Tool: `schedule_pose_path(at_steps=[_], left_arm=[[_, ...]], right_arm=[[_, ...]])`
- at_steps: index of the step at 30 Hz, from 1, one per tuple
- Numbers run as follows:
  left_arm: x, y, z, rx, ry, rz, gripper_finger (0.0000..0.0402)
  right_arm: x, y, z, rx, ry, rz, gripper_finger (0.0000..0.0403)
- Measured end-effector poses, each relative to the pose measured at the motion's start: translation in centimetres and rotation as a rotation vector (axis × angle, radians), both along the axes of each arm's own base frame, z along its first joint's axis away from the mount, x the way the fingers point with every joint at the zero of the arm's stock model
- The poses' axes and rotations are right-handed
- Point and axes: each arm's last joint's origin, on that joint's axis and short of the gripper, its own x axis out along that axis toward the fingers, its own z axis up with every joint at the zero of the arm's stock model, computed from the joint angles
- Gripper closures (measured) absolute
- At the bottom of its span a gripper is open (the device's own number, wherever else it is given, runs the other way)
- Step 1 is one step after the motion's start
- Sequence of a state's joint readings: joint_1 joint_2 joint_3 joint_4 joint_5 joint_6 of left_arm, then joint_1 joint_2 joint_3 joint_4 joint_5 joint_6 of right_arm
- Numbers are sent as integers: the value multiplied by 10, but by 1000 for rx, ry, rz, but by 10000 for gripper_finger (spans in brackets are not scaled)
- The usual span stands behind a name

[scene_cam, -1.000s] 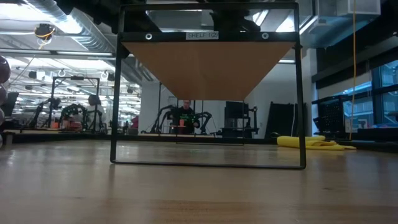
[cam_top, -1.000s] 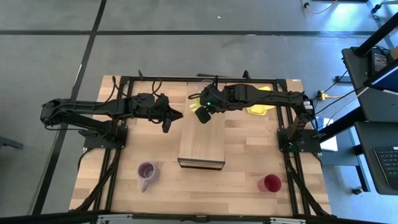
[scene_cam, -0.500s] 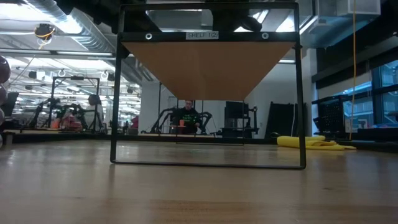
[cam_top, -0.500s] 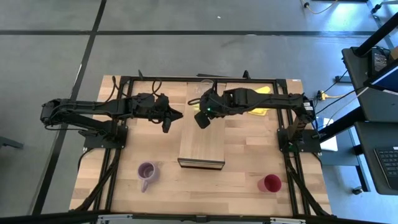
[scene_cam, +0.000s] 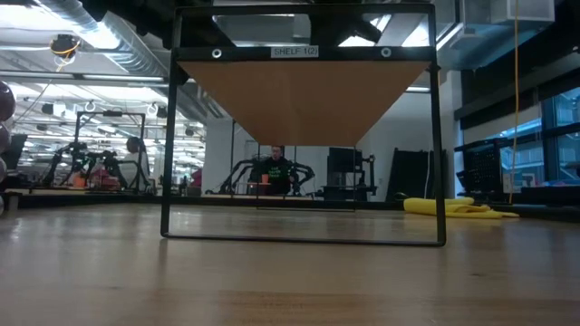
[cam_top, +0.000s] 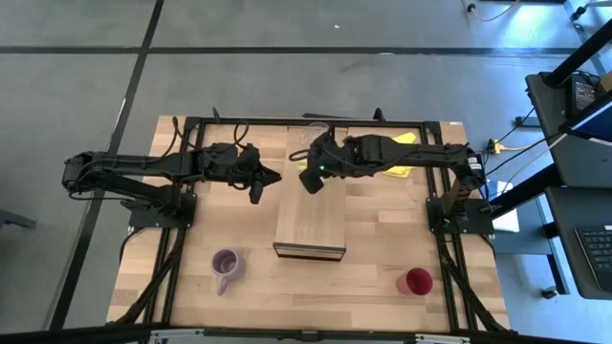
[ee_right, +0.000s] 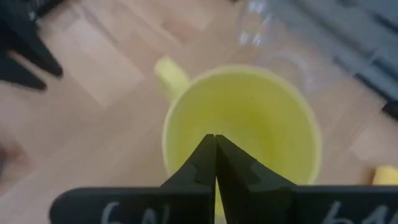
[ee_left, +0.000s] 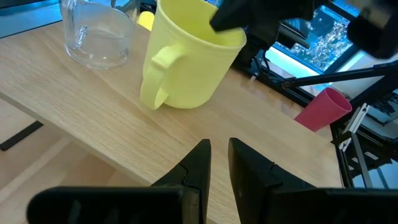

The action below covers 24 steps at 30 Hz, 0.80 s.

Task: Stack small to large cups/mugs on shelf
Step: Put the violet mug on the shelf

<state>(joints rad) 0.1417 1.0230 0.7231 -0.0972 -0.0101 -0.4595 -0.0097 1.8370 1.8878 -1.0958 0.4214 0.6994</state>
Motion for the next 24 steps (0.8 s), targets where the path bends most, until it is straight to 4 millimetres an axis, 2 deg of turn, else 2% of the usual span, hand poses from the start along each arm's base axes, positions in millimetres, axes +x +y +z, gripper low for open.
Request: schedule_pose_path(at_steps=[4, 8, 17, 20, 24], left_arm=[[0, 0, 0, 0, 0, 0, 350], [0, 0, 0, 0, 0, 0, 350], [0, 0, 0, 0, 0, 0, 350], [0, 0, 0, 2, 5, -2, 350], [-1, -6, 7, 56, -47, -94, 350]], right_arm=[[-1, -2, 12, -82, -19, -4, 393], [-4, -2, 25, -88, -37, -5, 393], [-36, -2, 42, -8, 93, -188, 393], [-38, 8, 40, 35, 121, -143, 393], [-27, 31, 44, 43, 39, 17, 393]])
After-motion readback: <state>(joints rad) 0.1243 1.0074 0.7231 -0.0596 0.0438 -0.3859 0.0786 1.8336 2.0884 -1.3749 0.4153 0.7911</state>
